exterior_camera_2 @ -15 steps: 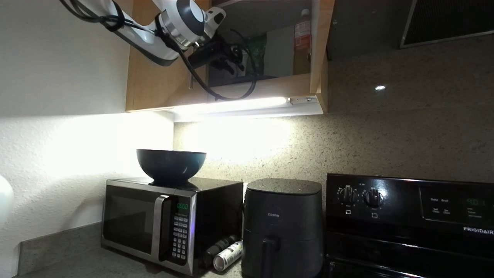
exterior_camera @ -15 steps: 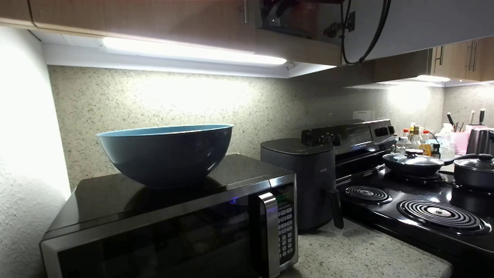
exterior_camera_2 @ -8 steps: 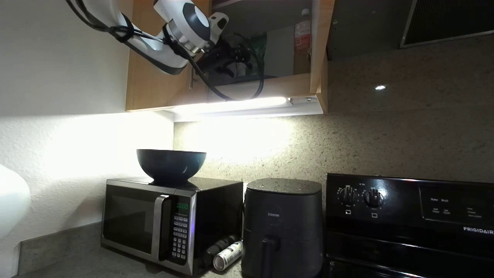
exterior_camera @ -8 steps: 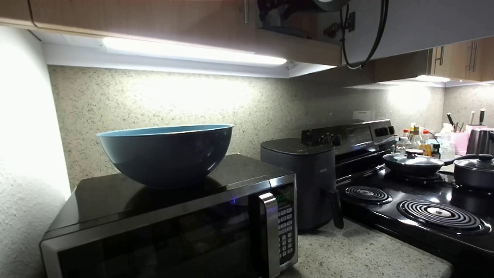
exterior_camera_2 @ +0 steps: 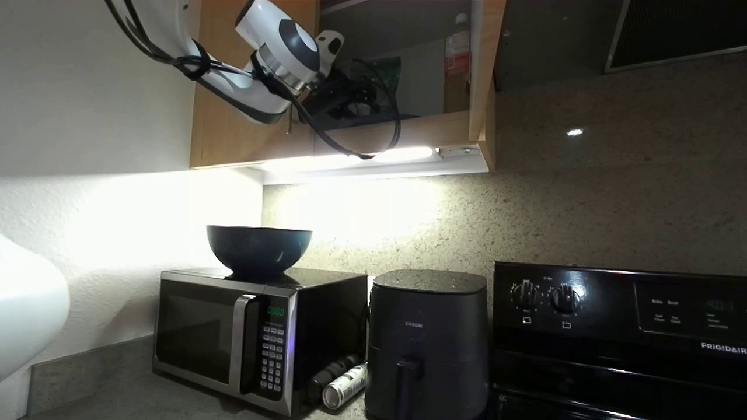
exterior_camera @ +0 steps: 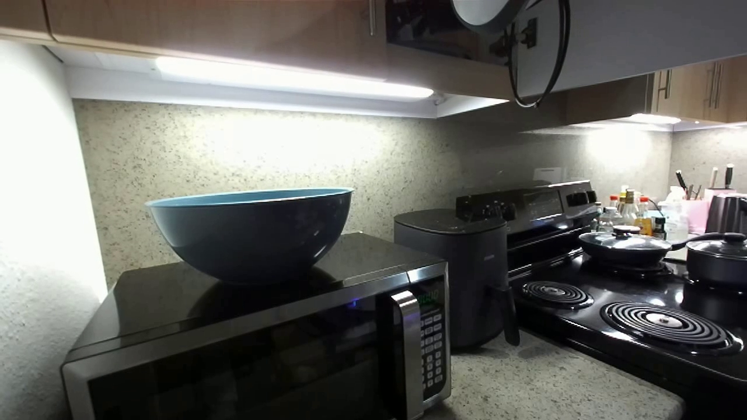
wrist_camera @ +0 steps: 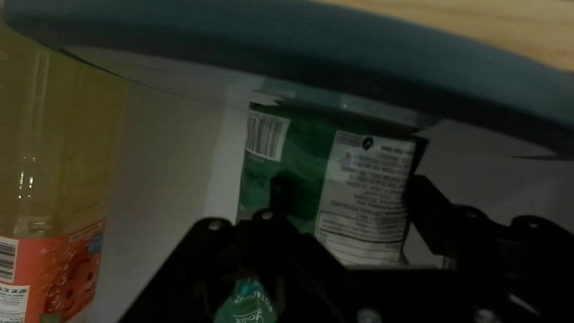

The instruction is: Remove the green packet from the bottom shelf of the open cabinet and then put it on the counter

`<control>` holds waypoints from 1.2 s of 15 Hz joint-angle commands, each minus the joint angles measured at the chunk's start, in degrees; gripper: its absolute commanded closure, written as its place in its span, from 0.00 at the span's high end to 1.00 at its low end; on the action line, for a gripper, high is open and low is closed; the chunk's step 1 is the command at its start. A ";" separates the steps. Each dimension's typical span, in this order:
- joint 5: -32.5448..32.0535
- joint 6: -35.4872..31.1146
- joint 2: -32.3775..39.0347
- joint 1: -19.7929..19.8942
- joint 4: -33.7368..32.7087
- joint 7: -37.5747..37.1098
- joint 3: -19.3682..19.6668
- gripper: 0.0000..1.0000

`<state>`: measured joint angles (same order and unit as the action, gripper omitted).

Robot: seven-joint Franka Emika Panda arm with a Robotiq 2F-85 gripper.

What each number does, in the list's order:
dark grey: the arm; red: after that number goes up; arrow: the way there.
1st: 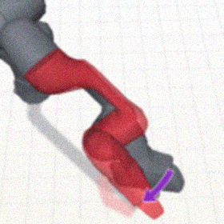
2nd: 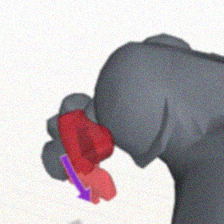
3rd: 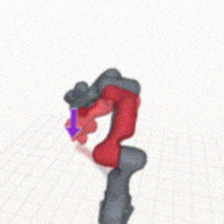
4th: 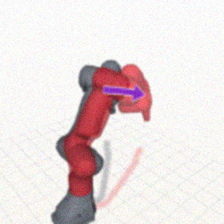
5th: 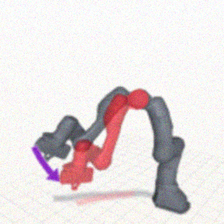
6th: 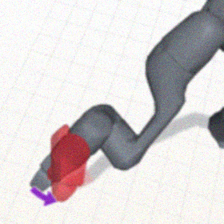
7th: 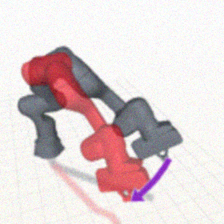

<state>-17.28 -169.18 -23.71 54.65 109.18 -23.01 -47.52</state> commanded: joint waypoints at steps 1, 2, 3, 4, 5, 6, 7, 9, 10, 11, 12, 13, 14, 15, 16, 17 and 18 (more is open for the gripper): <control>-0.99 -0.54 1.43 0.28 -1.09 -0.56 0.21 0.38; -0.65 -0.58 1.57 -0.32 -0.98 -0.19 0.93 0.32; -0.58 -0.71 1.72 -0.66 -0.91 0.04 1.45 0.26; -0.51 -0.80 1.81 -0.96 -0.83 0.19 2.11 0.19; -0.51 -0.66 1.81 -1.10 -0.82 0.15 2.69 0.13; -0.37 0.47 1.49 -1.54 -0.79 0.23 3.71 0.06; -0.24 1.60 1.23 -2.44 -0.65 0.73 5.05 0.02; 0.10 4.32 -0.04 -5.74 0.25 2.86 9.97 0.00; -0.18 6.47 -1.45 -7.16 0.47 2.29 11.51 0.00; -0.62 8.39 -2.48 -8.74 0.52 1.15 12.97 0.00; -0.31 9.92 -3.02 -11.27 0.93 1.13 15.56 0.00; 0.00 11.32 -3.77 -13.75 1.41 0.99 18.16 0.00; -0.13 12.87 -4.57 -16.12 1.75 0.76 20.47 0.00; 0.10 14.31 -5.68 -19.01 2.40 0.88 23.32 0.00; -0.02 15.76 -6.92 -21.40 2.98 0.98 25.77 0.00; -0.16 16.71 -8.49 -23.80 4.01 1.27 28.27 0.00; -0.59 17.69 -9.84 -25.66 4.80 1.17 30.17 0.00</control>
<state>-17.28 -154.03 -28.55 34.71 110.26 -22.22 -23.37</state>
